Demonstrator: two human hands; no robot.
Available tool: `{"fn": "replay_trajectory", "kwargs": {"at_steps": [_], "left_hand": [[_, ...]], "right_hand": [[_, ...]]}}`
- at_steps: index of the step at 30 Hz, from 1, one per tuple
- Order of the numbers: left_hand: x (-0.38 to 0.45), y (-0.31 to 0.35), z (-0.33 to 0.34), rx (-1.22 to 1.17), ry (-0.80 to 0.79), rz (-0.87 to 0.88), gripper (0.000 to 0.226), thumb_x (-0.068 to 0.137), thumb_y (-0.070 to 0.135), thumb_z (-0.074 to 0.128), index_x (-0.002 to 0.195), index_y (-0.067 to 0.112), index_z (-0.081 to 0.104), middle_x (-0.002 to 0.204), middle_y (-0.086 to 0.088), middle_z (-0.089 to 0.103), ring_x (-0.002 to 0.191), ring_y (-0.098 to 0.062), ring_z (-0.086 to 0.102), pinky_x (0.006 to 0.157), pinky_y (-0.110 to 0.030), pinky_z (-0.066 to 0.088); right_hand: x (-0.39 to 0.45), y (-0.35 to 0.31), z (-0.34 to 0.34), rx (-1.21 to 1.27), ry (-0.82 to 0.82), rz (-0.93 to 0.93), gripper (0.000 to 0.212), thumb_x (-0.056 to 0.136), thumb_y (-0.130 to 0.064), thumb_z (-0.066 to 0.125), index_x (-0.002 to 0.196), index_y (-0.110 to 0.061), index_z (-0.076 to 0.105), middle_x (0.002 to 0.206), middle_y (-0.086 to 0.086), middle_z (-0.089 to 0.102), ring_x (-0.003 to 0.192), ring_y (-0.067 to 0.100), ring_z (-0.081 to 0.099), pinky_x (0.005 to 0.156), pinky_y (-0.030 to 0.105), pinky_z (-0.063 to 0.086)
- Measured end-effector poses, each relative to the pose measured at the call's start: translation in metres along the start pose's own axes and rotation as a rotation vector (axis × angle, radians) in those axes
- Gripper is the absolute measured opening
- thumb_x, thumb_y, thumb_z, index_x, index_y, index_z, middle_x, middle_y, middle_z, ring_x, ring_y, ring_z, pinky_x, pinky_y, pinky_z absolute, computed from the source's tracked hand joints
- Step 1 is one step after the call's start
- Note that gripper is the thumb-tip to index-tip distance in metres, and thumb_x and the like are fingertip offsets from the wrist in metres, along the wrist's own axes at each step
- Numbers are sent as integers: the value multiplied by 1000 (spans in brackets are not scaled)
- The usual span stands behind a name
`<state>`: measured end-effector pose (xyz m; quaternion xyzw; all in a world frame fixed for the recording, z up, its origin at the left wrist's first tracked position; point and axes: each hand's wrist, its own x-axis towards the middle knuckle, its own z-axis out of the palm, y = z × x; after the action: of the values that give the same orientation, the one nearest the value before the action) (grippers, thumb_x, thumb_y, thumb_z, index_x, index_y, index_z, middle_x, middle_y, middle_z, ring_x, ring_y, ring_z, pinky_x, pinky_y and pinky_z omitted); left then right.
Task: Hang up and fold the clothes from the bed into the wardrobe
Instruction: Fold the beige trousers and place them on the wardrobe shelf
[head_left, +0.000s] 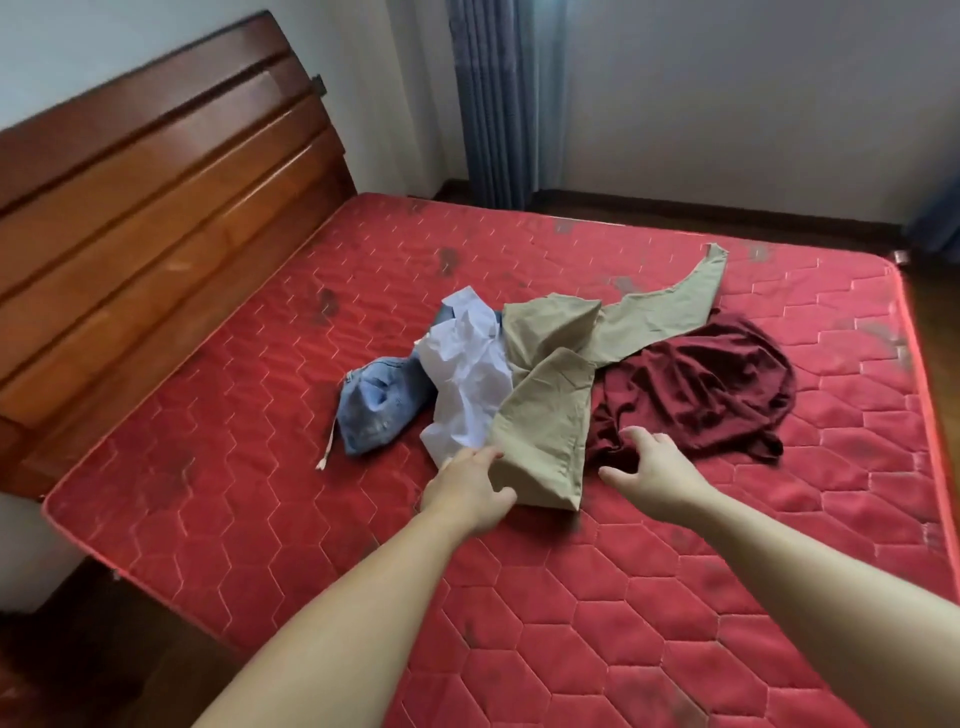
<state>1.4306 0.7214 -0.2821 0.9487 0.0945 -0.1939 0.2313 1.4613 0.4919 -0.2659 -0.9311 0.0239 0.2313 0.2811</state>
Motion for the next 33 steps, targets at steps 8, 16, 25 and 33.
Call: {"fn": "replay_trajectory", "kwargs": {"at_steps": [8,16,25,33], "left_hand": [[129,-59,45,-32,-173,-48,67,83,34,56,146,23,35,142,-5,47,127,-28,47,101,-43,44],[234,-124,109,-104,-289,-164,64,87,30,53,147,18,35,141,-6,48,126,-27,49,99,-38,44],[276,-154,174,-295,-371,-257,65,85,16,60,146,19,36,142,0,53,126,-21,52,104,-34,42],[267,-130,185,-760,-118,-571,68,75,38,54,141,25,42,139,-1,49,121,-23,51,105,-42,42]], "right_hand": [[103,-6,91,73,-83,179,66,86,-41,63,141,-13,41,132,14,47,115,27,54,95,33,42],[202,10,186,179,-119,412,58,85,-32,64,135,-10,44,124,11,60,113,31,57,81,31,41],[236,54,242,420,-132,645,68,75,-29,78,133,-12,46,120,4,58,108,28,59,94,39,48],[222,22,213,908,-94,454,21,91,3,44,91,-6,63,83,11,66,54,16,62,34,12,35]]}}
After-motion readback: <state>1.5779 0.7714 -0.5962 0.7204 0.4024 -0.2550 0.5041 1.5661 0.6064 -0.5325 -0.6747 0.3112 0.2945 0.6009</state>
